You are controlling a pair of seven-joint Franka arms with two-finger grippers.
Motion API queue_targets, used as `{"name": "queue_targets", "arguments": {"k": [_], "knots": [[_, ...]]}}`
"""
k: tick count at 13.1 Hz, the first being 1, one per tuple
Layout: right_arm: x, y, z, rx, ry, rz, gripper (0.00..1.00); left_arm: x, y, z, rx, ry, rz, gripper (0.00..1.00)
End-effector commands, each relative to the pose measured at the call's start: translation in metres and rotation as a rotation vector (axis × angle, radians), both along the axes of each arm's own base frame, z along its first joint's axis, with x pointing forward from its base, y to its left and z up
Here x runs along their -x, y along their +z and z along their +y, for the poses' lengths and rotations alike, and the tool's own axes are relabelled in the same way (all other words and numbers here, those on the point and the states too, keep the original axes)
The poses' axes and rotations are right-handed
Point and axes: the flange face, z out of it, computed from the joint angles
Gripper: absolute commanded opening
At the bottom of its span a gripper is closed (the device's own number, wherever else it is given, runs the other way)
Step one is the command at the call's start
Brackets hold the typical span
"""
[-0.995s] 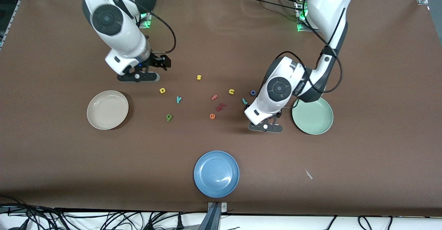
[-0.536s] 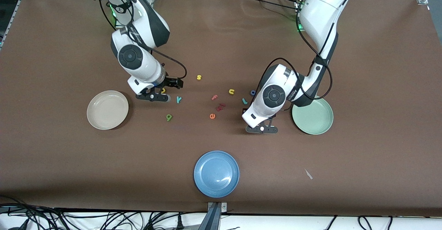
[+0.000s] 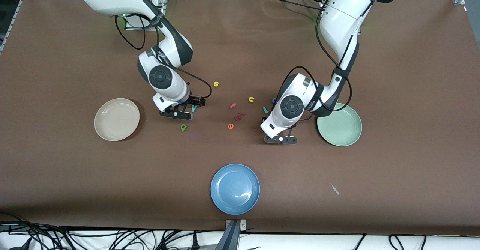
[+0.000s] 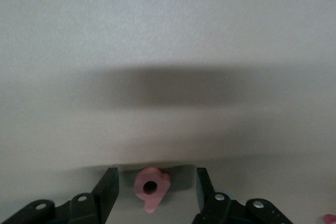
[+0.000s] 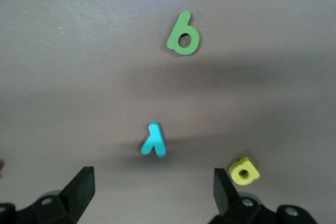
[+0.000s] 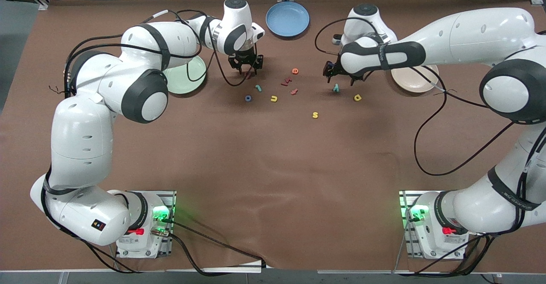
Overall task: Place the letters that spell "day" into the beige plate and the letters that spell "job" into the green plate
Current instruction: 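Carry the pink 9 toward the green plate while the right gripper grasps the cyan y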
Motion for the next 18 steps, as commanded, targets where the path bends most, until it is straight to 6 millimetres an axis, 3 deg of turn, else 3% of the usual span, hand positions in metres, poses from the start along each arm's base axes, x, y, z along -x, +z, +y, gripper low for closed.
{"name": "queue_targets", "arguments": {"k": [1, 2, 3, 5, 6, 9, 12, 13, 18], "knots": [[0.002, -0.013, 0.009, 0.006, 0.001, -0.01, 0.99, 0.005, -0.001, 0.003, 0.003, 0.009, 0.005, 0.65], [0.002, -0.018, 0.01, -0.001, 0.001, -0.012, 0.99, 0.006, 0.0, 0.003, 0.003, 0.009, 0.005, 0.57], [0.003, -0.025, 0.011, -0.006, 0.001, -0.01, 0.95, 0.007, -0.002, 0.004, 0.001, 0.01, 0.009, 0.35], [0.005, -0.034, 0.014, -0.009, 0.016, -0.017, 0.92, 0.006, 0.002, 0.004, 0.002, 0.012, 0.007, 0.08], [0.004, -0.036, 0.015, -0.01, 0.02, -0.023, 0.9, 0.006, 0.006, 0.003, 0.003, 0.011, 0.005, 0.0], [0.003, -0.039, 0.011, -0.005, 0.02, -0.022, 0.85, -0.003, 0.045, 0.019, -0.006, 0.004, 0.021, 0.0], [0.002, -0.04, 0.009, -0.003, 0.016, -0.021, 0.68, -0.029, 0.088, 0.081, 0.01, -0.067, 0.047, 0.0], [0.001, -0.039, 0.009, -0.003, 0.017, -0.023, 0.64, -0.036, 0.092, 0.101, 0.015, -0.093, 0.06, 0.0], [0.001, -0.04, 0.008, -0.002, 0.015, -0.023, 0.39, -0.073, 0.083, 0.246, -0.038, -0.209, 0.06, 0.0]]}}
